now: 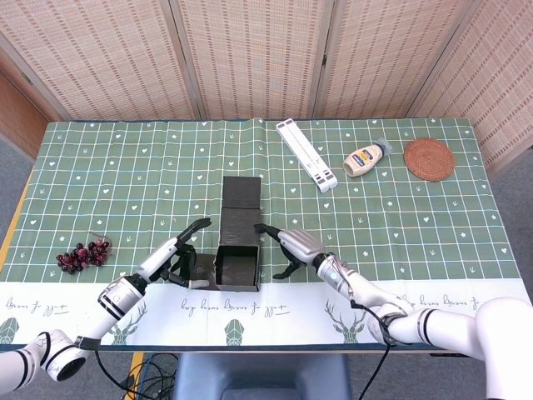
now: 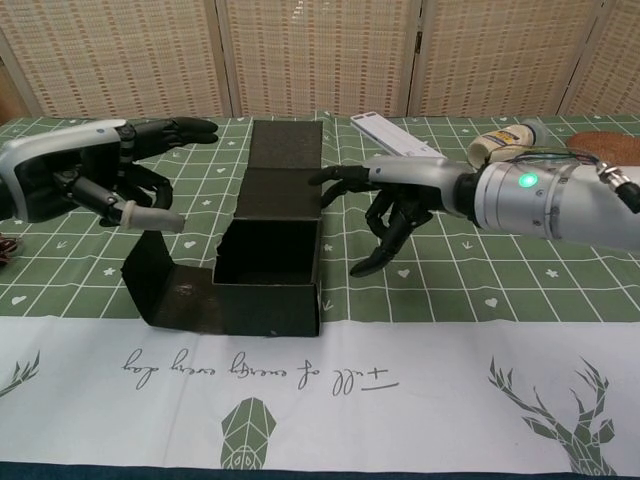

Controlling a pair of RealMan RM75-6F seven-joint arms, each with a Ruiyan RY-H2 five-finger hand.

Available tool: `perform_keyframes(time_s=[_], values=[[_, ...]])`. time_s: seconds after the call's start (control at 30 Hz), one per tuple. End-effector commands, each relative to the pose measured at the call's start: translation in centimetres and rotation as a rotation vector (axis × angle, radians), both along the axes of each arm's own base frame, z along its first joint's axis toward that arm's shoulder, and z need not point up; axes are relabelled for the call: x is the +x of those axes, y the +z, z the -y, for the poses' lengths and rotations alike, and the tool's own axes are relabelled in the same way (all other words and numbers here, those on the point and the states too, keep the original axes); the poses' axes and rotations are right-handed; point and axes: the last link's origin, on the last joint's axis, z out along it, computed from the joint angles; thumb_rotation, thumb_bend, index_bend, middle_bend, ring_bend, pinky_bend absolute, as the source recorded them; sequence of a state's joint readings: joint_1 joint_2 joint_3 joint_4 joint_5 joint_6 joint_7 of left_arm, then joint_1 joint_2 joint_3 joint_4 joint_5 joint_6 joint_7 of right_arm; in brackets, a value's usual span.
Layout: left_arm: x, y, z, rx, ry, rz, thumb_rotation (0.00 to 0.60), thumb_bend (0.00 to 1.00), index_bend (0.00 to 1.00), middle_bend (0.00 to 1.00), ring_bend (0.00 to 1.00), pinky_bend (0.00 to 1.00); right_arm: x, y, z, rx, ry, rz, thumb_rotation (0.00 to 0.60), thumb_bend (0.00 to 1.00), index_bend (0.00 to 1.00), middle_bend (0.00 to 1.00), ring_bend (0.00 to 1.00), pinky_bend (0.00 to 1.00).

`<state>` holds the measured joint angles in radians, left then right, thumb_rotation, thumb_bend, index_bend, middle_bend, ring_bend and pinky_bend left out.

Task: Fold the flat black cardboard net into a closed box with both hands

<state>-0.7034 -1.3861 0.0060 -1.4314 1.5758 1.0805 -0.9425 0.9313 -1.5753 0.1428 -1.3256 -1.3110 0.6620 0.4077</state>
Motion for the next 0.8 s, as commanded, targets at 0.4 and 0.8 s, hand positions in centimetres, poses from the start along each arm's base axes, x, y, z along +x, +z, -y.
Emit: perform_keyframes(time_s=[0.4,0.8], values=[[-0.6,0.7,0.1,0.014,0.029,0.01,0.6,0.12,0.05,0.01,0.61,0.86,1.4,0.0,1.4,-0.003,-0.016,0.077,0.6,0.11,0.0,0.12,0.74,1.0],[0.0,0.5,0.2,0.006,0.016,0.022,0.6,0.12,0.05,0.01,0.61,0.86,-1.5,0.3,-1.4,0.11,-0.227,0.169,0.6,0.0,0.0,0.04,0.73,1.0]])
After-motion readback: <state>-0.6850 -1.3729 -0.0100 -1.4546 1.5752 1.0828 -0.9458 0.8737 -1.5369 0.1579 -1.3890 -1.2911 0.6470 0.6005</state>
